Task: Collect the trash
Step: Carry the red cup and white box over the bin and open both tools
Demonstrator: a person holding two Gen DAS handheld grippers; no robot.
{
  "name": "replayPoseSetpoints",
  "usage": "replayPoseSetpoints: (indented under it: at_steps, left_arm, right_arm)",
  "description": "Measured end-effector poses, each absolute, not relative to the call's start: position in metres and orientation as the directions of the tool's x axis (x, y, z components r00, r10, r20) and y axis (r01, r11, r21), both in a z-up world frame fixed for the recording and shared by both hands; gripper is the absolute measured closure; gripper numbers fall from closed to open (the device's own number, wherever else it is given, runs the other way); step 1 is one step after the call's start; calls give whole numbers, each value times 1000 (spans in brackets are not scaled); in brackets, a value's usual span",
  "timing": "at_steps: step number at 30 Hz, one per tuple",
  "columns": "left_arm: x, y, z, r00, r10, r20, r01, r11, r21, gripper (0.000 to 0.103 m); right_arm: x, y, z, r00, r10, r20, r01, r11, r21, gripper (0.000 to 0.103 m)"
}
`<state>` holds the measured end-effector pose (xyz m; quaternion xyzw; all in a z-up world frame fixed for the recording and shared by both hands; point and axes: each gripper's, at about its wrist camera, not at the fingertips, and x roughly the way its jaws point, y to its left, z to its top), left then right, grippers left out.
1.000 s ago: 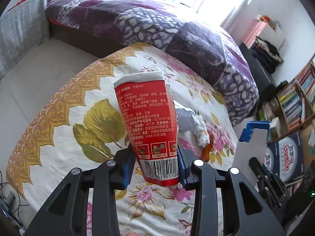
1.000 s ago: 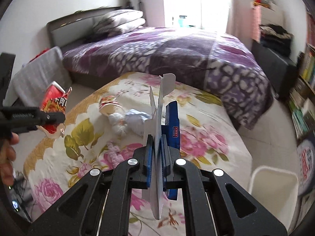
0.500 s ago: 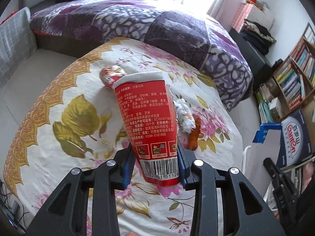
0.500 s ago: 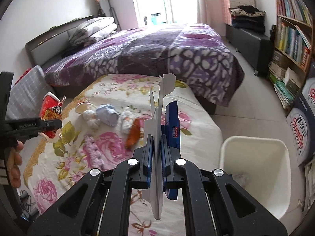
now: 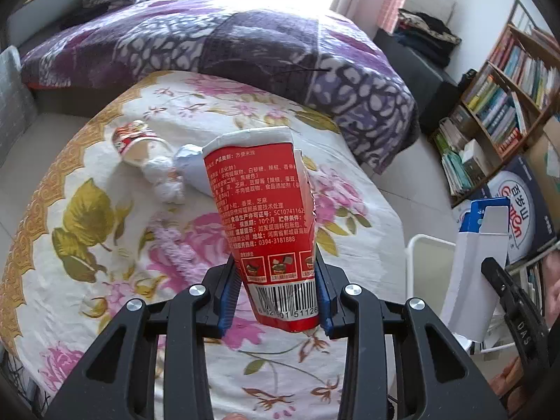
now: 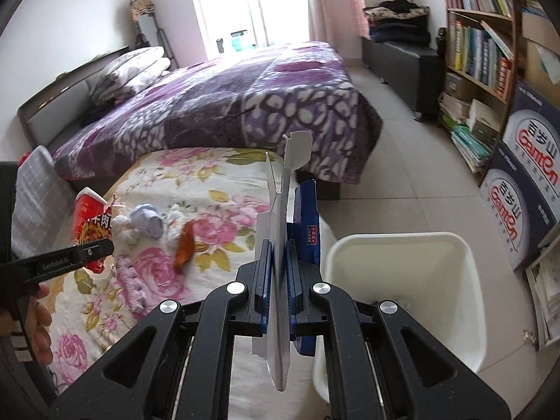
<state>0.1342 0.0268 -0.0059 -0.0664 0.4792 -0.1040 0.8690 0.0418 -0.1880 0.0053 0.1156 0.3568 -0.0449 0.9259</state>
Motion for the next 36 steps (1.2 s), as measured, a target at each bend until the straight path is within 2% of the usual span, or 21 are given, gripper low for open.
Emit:
replayPoseSetpoints:
  at_steps: [15, 21, 23, 24, 25, 29, 31, 33, 36]
  left_arm:
    - [125, -41, -9, 491, -300, -818, 230, 950, -210, 66]
    - [119, -67, -9, 482, -327, -813, 276, 937, -214, 66]
    - [117, -76, -9, 478, -338, -811, 291, 932, -217, 66]
    - [115, -81, -9, 475, -344, -810, 300, 929, -219, 66]
    - [114, -86, -9, 471, -349, -810, 309, 925, -219, 66]
    - [107, -106, -10, 458, -367, -810, 345, 913, -218, 66]
    - [103, -116, -12, 445, -380, -811, 364, 904, -224, 66]
    - [99, -128, -14, 429, -393, -813, 385, 894, -228, 66]
    - [94, -144, -18, 410, -405, -817, 414, 881, -229, 66]
  right_arm:
    - [17, -272, -5, 686, -112, -719, 398, 884, 243, 95]
    - [3, -302, -11, 640, -186, -746, 505, 833, 227, 89]
    - [-4, -313, -12, 624, -224, -749, 548, 809, 214, 78]
    - [-7, -317, -12, 618, -245, -748, 568, 797, 208, 60]
    - [-12, -322, -11, 612, -274, -742, 594, 779, 203, 49]
    - [-24, -335, -9, 587, -349, -731, 650, 741, 167, 31]
    - [-30, -341, -9, 570, -384, -727, 683, 713, 159, 17]
    - [-37, -349, -9, 562, -392, -729, 700, 695, 166, 11]
    - [-43, -360, -11, 553, -379, -742, 715, 673, 190, 10]
